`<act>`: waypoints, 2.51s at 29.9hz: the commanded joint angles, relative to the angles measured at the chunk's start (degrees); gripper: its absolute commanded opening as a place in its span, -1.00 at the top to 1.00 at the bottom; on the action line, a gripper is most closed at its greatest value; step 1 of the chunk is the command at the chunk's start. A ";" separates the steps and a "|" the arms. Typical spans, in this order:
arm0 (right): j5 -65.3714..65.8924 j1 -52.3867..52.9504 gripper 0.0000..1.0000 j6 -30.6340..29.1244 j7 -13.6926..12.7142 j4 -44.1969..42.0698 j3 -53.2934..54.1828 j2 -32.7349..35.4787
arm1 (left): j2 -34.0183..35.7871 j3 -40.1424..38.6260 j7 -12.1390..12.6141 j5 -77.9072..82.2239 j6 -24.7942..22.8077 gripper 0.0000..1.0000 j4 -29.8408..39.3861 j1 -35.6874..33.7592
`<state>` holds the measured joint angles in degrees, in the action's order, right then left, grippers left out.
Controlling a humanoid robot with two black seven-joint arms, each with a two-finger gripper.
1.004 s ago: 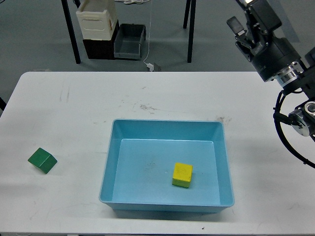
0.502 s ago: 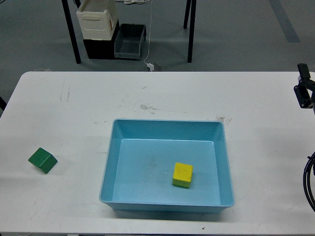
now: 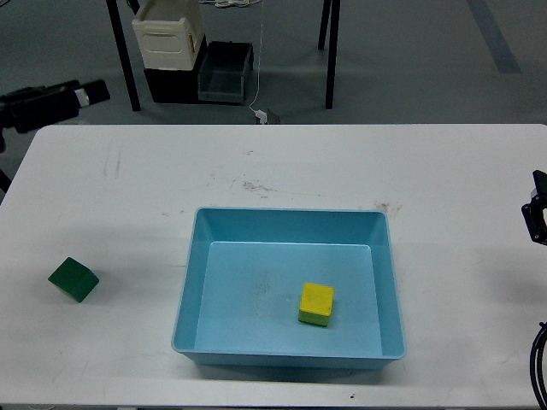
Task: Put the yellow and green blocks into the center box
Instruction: 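Move the left gripper down onto the green cube and grasp it, then carry the green cube with the left gripper into the blue tray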
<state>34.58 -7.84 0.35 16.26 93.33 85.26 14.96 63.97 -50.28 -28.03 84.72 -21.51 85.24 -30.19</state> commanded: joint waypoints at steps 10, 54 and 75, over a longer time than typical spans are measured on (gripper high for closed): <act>0.05 -1.74 -0.99 -0.09 0.17 0.01 -0.01 -0.11 | 1.68 14.84 0.03 31.91 -0.19 -0.99 0.72 -0.14; -0.04 -3.59 -0.99 -0.09 0.35 -0.08 -0.71 -0.20 | -5.35 30.06 0.03 39.03 -0.38 -0.84 -14.13 -2.95; -0.04 -4.29 -0.99 -0.09 0.35 0.01 -0.71 -0.20 | -7.02 30.06 0.03 37.46 0.33 0.30 -16.24 -7.15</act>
<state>34.56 -12.13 0.26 16.62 93.33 84.55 14.77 56.47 -20.12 -28.00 123.68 -21.23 68.84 -34.31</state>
